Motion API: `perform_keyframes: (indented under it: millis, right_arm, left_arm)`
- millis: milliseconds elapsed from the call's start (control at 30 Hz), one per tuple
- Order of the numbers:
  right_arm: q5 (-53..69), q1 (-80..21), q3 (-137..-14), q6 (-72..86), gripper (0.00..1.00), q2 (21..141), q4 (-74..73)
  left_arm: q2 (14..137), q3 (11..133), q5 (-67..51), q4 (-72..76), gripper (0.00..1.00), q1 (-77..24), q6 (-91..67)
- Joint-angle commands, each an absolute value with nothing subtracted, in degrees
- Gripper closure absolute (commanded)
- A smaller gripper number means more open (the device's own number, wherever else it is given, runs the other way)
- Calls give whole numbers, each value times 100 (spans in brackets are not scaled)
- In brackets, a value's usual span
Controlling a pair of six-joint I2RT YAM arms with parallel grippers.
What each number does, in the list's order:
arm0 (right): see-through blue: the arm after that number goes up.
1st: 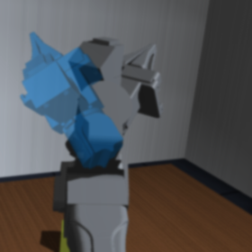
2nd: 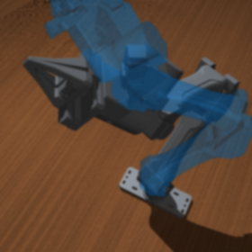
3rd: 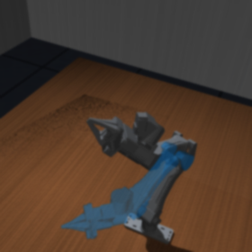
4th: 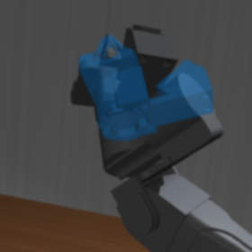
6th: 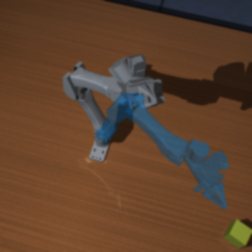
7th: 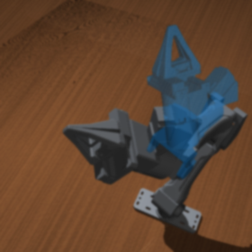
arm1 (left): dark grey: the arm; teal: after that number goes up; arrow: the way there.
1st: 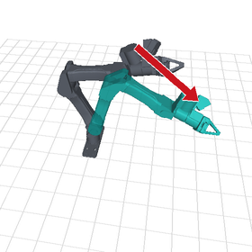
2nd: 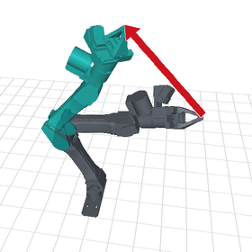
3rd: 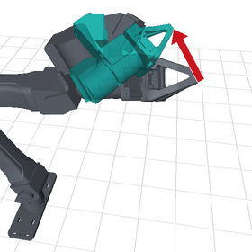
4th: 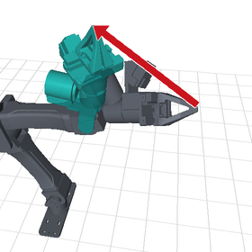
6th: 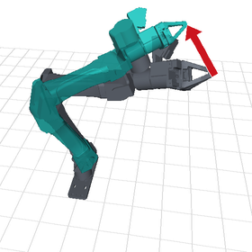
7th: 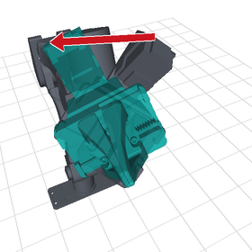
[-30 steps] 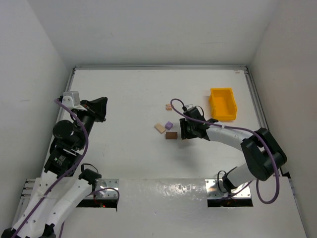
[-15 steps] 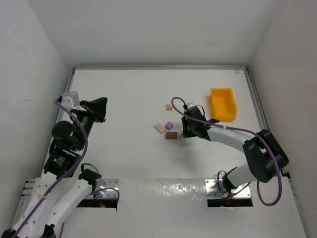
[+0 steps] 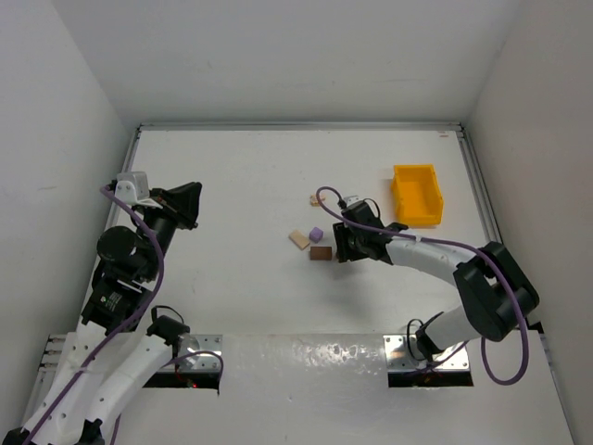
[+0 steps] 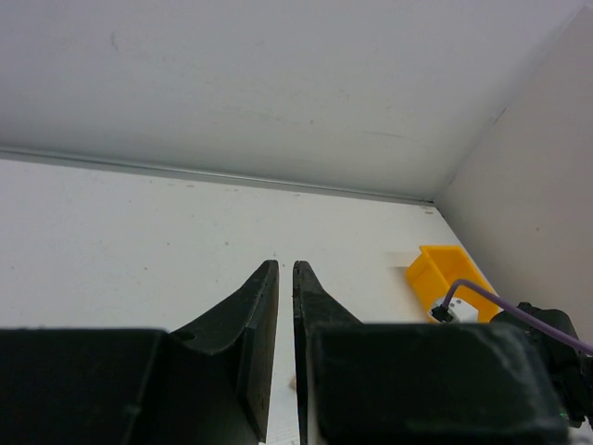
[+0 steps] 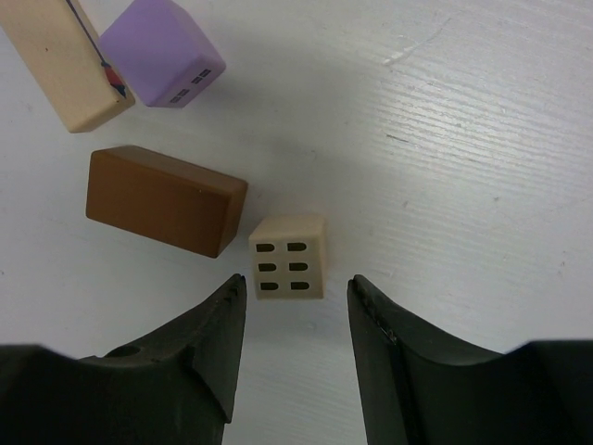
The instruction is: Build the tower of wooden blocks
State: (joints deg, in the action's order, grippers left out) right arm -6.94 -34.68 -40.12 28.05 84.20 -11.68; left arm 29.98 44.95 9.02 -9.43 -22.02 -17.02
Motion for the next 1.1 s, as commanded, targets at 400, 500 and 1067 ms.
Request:
perform_keyframes:
  millis: [400,500,1067]
  right_arm:
    - [-931,-3524,-4315,2786,71,8509,-1046]
    - [-1195,-3656,-4421,2786,72,8237,-1273]
    - [-1950,-4412,-4922,4279,72,8174,-1327]
  left_arm:
    - [2909,4597,765,-809,90,-2136,-1749]
    - [2900,4614,686,-809,90,-2136,-1758]
    - [1900,4606,614,-1054,84,-2390,-1661]
